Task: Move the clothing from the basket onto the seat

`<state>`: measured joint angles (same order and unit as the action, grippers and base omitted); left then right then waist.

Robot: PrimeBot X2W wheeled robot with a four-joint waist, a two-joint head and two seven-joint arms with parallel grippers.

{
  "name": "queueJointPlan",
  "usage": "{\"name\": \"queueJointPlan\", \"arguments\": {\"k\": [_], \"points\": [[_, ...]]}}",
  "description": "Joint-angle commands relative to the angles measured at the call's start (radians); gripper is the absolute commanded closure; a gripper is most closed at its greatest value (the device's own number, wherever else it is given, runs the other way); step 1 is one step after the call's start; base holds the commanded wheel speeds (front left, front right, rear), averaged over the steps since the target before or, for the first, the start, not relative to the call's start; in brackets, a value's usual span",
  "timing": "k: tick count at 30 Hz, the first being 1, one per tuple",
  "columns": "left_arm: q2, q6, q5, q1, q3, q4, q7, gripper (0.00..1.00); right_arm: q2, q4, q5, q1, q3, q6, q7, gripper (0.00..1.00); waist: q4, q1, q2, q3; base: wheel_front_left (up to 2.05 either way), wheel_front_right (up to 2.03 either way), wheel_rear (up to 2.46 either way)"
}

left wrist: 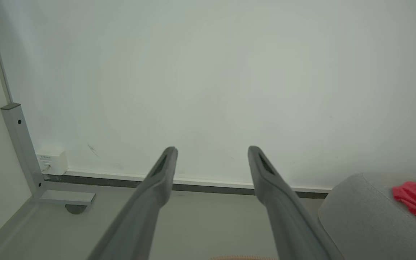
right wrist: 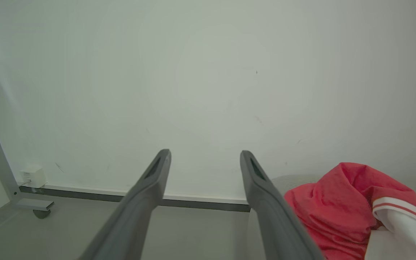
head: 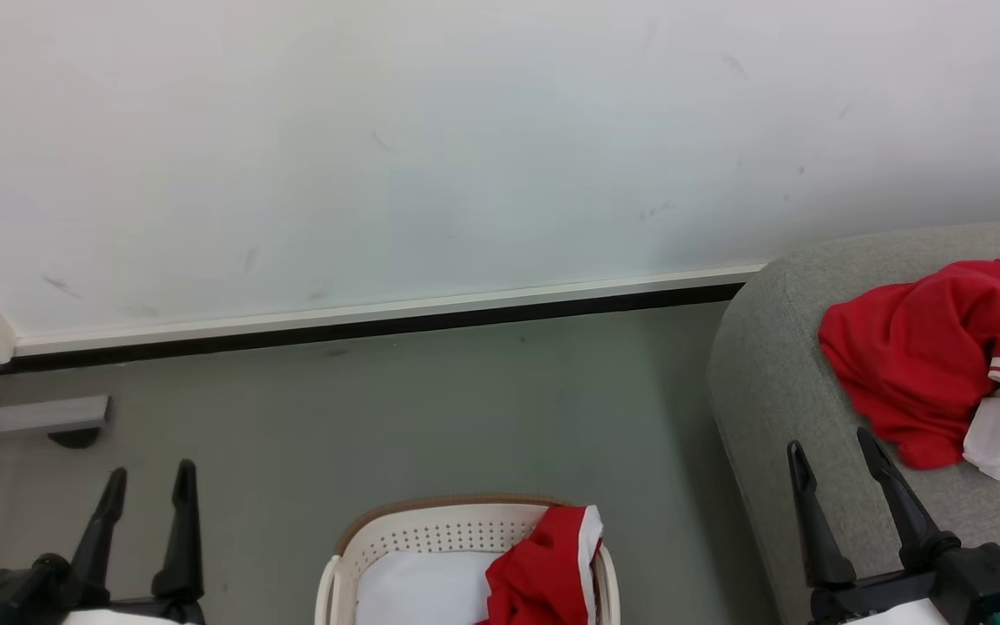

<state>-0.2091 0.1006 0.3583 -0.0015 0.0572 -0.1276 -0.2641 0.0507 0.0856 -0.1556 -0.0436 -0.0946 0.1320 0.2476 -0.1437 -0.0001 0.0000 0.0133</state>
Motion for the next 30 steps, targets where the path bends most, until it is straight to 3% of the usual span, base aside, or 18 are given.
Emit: {"name": "queueJointPlan", "arguments": {"k": [1, 16, 26, 30], "points": [[0.004, 0.006, -0.016, -0.009, 0.004, -0.004, 0.000, 0.00, 0.000, 0.006, -0.006, -0.010, -0.002, -0.003, 0.007, 0.00, 0.000, 0.0001, 0.0000, 0.002, 0.00, 0.00, 0.00], [0.021, 0.030, -0.040, -0.036, -0.002, -0.025, 0.000, 0.00, 0.000, 0.042, -0.024, -0.033, -0.013, -0.003, 0.018, 0.00, -0.022, 0.0001, 0.0000, 0.026, 0.00, 0.00, 0.00], [-0.071, 0.029, 0.015, -0.113, -0.193, -0.074, 0.000, 0.00, 0.000, 0.028, -0.021, -0.026, 0.033, -0.003, 0.018, 0.00, -0.074, 0.0001, 0.0000, 0.121, 0.00, 0.00, 0.00], [-0.115, 0.029, 0.051, -0.163, -0.285, -0.108, 0.013, 0.00, 0.000, 0.012, -0.077, -0.039, 0.037, -0.003, 0.018, 0.00, -0.108, 0.0001, 0.0000, 0.172, 0.00, 0.00, 0.00]]}}
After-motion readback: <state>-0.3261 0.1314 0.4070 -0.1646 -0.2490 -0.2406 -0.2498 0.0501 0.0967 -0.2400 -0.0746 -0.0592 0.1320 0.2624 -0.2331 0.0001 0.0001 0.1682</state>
